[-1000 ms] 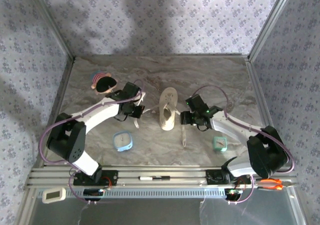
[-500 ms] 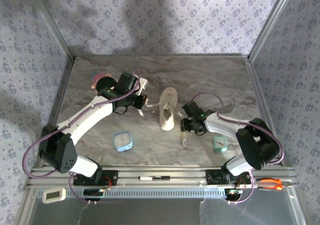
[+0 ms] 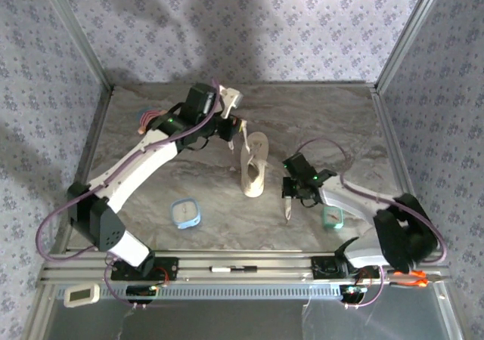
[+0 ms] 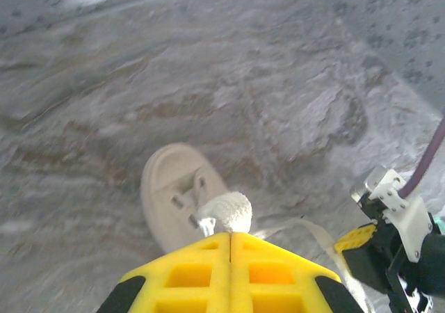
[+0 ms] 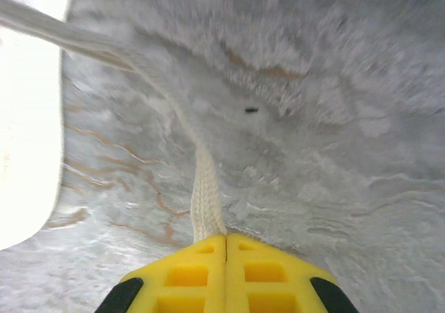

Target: Tie the shoes

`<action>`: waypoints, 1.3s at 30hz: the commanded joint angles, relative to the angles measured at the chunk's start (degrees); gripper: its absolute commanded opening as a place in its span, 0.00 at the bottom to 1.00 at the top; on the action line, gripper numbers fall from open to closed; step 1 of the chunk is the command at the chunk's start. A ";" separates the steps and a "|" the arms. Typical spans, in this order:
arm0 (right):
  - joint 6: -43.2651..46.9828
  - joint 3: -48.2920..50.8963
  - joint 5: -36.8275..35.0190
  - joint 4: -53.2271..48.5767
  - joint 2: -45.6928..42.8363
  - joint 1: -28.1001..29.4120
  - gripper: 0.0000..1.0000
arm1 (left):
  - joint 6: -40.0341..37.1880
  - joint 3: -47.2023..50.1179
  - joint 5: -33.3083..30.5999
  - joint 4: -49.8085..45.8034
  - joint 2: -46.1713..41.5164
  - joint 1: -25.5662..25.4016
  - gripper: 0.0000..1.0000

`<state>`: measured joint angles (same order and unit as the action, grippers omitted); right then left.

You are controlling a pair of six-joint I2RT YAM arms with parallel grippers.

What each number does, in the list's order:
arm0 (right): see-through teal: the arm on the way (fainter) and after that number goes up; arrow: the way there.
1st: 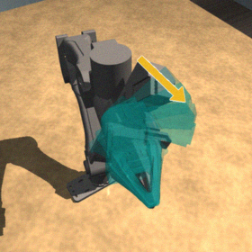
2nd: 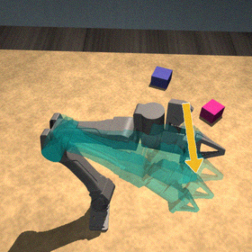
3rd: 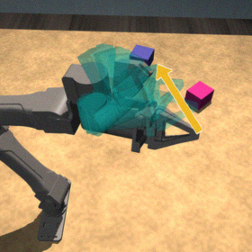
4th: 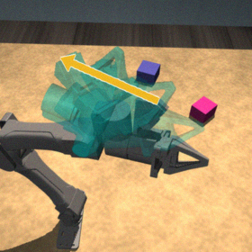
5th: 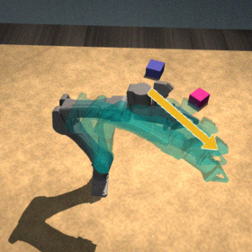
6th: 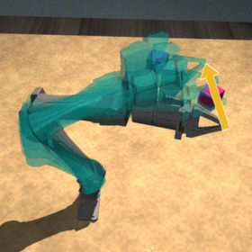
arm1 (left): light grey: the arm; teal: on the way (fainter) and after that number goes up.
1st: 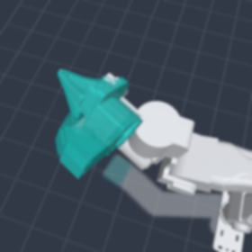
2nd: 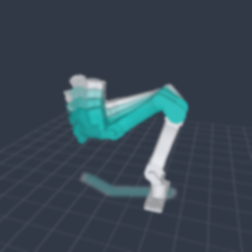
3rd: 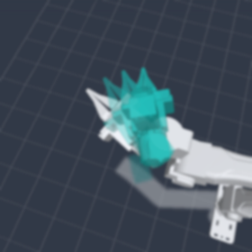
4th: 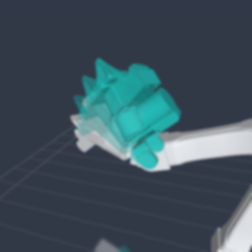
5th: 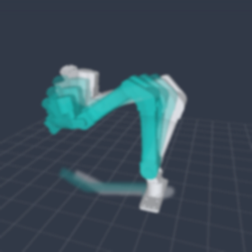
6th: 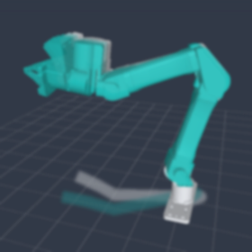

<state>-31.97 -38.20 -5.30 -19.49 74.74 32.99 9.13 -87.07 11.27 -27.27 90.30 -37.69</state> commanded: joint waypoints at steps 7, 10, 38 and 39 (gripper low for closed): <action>-0.80 1.56 13.74 0.94 -8.62 -10.26 0.00 | 2.45 -8.04 3.37 0.49 11.19 -3.88 0.00; -0.75 1.08 16.41 1.39 -8.02 -11.27 0.00 | 3.78 -7.36 2.15 -1.47 12.73 -3.88 0.00; -2.27 -3.82 22.58 3.66 -1.79 -10.82 0.00 | 16.04 2.43 4.51 8.97 14.43 -8.25 0.00; -2.18 -3.65 22.61 3.66 -1.79 -10.82 0.00 | 16.39 2.83 4.58 9.29 14.63 -8.47 0.00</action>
<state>-33.52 -42.83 16.56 -15.14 74.26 22.15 24.36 -83.11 14.41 -19.22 103.68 -45.23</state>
